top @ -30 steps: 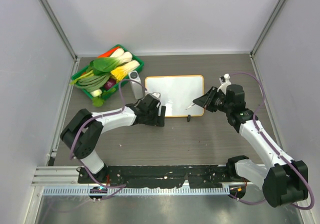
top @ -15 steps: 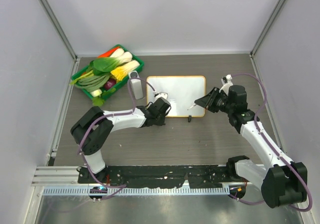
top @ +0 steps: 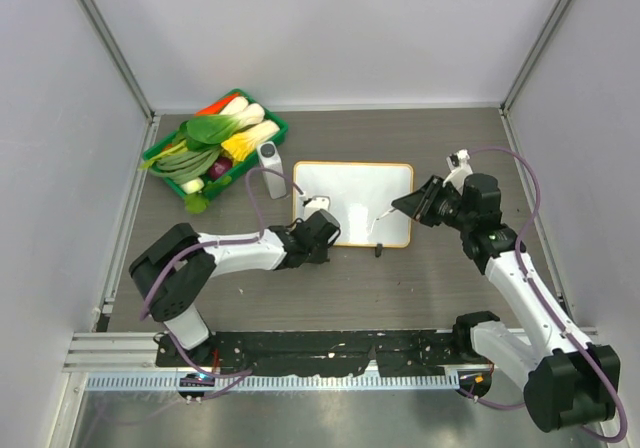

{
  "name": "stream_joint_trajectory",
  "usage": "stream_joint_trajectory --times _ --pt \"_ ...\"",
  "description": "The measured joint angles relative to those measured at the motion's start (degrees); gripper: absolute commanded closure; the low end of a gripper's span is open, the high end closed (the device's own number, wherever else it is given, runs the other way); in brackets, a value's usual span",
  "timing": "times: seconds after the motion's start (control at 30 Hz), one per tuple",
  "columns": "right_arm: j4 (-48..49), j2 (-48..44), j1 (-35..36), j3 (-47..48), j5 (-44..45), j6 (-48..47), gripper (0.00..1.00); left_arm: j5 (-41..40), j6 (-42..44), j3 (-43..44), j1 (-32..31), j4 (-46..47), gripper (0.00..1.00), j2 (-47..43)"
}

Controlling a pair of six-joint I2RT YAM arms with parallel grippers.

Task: Write a sentence on the whiteboard
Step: Move the whiteboard to the center of the board.

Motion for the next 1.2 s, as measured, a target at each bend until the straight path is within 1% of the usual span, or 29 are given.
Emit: stream_joint_trajectory --times 0.13,0.5,0.73,0.87,0.9,0.93,0.97,1.03,1.1,1.2 --pt "-0.85 -1.03 0.0 0.0 0.0 -0.04 0.99 -0.98 -3.41 -2.29 -2.73 -1.11 1.0 -2.34" --pt "-2.23 -4.37 0.0 -1.4 0.0 0.0 0.99 -3.17 -15.1 -5.6 -12.04 -8.22 1.0 -7.37" --pt "-3.48 -8.61 0.0 -2.27 0.11 0.02 0.99 -3.85 -21.07 -6.97 -15.06 -11.08 0.99 -9.33" --pt "-3.63 -9.05 0.0 -2.29 0.26 0.0 0.99 -4.98 -23.15 -6.97 -16.35 -11.8 0.78 -9.35" --pt "-3.74 -9.05 0.0 -2.29 0.26 0.0 0.99 -5.05 -23.43 -6.97 -16.61 -11.96 0.63 -9.35" --pt "-3.89 -9.05 0.0 -2.29 0.26 0.0 0.99 -5.03 -23.85 -6.99 -16.83 -12.15 0.52 -9.42" --pt "-3.93 -9.05 0.0 -2.29 0.26 0.0 0.99 -4.9 -24.39 -7.1 -17.07 -12.26 0.42 -9.57" --pt "-4.02 -9.05 0.0 -2.29 0.31 0.02 0.99 -4.15 -24.87 -7.48 -17.55 -12.26 0.28 -10.58" --pt "-4.09 -9.05 0.0 -2.29 0.44 0.02 0.99 -3.69 -25.51 -8.15 -17.97 -12.68 0.21 -12.0" --pt "-4.13 -9.01 0.0 -2.29 0.44 0.04 0.99 -3.45 -25.79 -9.11 -18.18 -13.88 0.16 -13.75"
